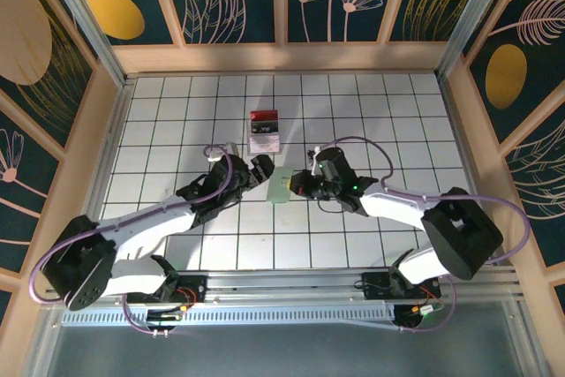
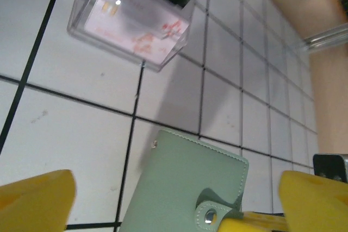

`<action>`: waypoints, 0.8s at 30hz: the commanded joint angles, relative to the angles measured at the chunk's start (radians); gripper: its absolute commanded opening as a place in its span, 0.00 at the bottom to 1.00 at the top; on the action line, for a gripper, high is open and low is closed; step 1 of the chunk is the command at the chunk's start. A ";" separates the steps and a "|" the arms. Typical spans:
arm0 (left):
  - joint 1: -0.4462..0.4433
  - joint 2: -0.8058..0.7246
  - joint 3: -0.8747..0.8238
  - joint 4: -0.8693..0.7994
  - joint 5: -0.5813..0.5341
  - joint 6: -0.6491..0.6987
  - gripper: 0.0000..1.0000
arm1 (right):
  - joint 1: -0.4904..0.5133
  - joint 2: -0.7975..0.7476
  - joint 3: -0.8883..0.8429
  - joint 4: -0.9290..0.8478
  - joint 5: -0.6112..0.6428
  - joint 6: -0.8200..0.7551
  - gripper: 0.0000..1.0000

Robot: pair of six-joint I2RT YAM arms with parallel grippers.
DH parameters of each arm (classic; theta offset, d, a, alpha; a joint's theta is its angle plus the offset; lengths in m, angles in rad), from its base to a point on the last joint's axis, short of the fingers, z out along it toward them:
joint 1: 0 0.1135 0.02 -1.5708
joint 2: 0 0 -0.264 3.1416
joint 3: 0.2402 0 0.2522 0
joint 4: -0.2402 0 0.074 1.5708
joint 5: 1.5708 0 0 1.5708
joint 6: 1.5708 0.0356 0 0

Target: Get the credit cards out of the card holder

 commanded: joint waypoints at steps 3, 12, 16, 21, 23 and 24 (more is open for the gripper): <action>0.011 -0.091 -0.047 0.098 -0.018 0.107 0.99 | -0.051 -0.088 0.032 0.012 -0.089 -0.102 0.00; 0.061 -0.130 -0.040 0.217 0.273 0.269 0.99 | -0.177 -0.230 0.000 0.123 -0.307 -0.084 0.00; 0.062 -0.099 -0.002 0.225 0.395 0.312 0.98 | -0.211 -0.254 0.011 0.129 -0.355 -0.061 0.00; 0.062 -0.052 0.018 0.310 0.507 0.297 0.89 | -0.214 -0.263 0.012 0.171 -0.396 -0.024 0.00; 0.061 -0.033 0.032 0.313 0.532 0.297 0.83 | -0.214 -0.262 0.017 0.176 -0.404 -0.018 0.00; 0.062 -0.024 0.037 0.319 0.546 0.297 0.81 | -0.214 -0.262 0.018 0.180 -0.406 -0.015 0.00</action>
